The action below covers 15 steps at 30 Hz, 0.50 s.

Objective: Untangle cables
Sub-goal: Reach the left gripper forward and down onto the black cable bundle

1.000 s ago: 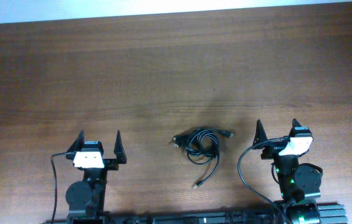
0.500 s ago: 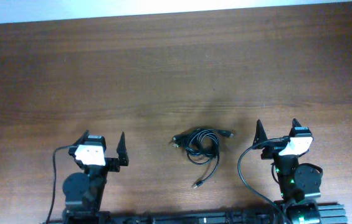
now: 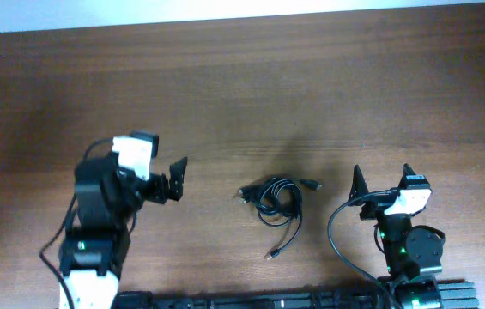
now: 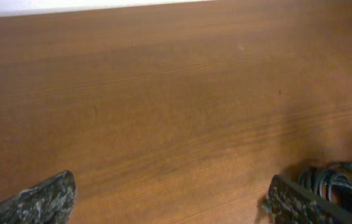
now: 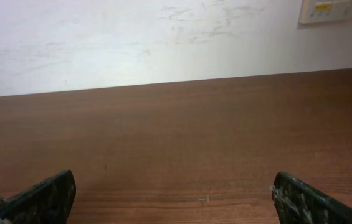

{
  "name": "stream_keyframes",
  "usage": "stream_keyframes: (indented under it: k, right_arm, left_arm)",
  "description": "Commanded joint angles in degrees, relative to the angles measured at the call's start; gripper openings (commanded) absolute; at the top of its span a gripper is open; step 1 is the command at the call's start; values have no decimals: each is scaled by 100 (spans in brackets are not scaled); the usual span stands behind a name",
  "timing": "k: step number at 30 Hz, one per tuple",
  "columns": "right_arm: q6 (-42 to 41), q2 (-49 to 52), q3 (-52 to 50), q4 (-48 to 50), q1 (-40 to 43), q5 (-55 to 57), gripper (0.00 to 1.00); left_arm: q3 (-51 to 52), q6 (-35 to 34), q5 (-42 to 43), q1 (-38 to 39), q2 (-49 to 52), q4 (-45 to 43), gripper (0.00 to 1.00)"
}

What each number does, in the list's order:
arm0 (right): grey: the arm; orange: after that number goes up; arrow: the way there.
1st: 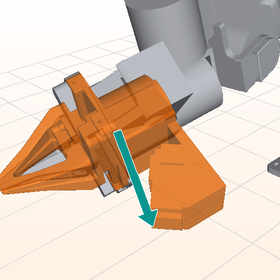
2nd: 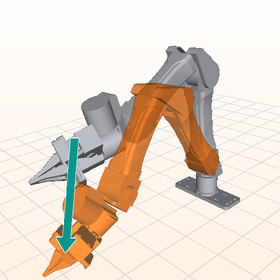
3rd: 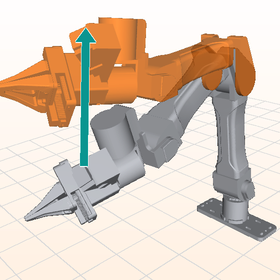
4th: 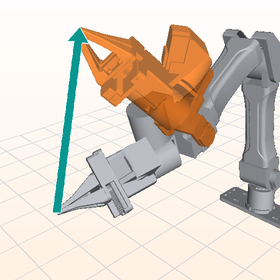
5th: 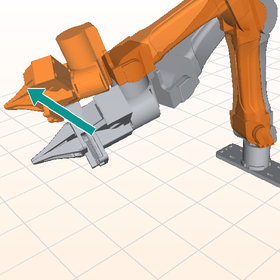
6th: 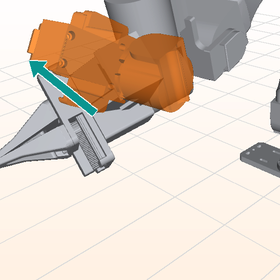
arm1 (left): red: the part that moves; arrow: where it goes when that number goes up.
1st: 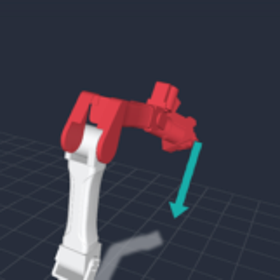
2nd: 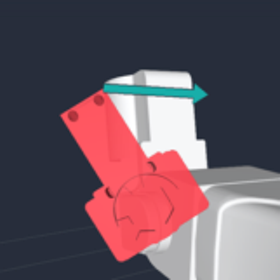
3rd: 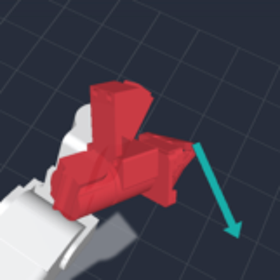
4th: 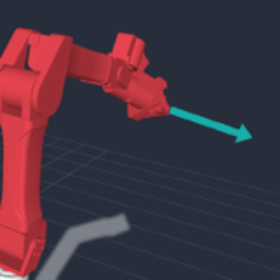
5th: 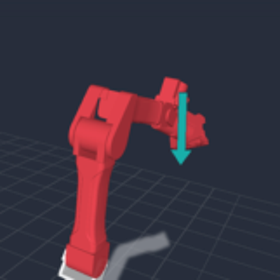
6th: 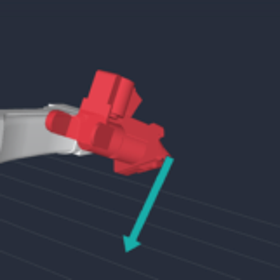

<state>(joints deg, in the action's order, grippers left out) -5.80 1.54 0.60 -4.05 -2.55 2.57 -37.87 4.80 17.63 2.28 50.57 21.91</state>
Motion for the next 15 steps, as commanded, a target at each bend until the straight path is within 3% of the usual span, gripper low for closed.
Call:
stream_keyframes:
  k: [1, 7, 15]
  right_arm:
    - [26, -44, -28, -44, 33, 72, 99]
    - [26, -44, -28, -44, 33, 72, 99]
    - [26, -44, -28, -44, 33, 72, 99]
  left_arm:
    - [-1021, 332, 170, 328, 927, 597, 99]
    - [-2081, 658, 240, 1108, 2111, 1233, 99]
    - [-2317, 1056, 619, 2050, 2745, 1814, 99]
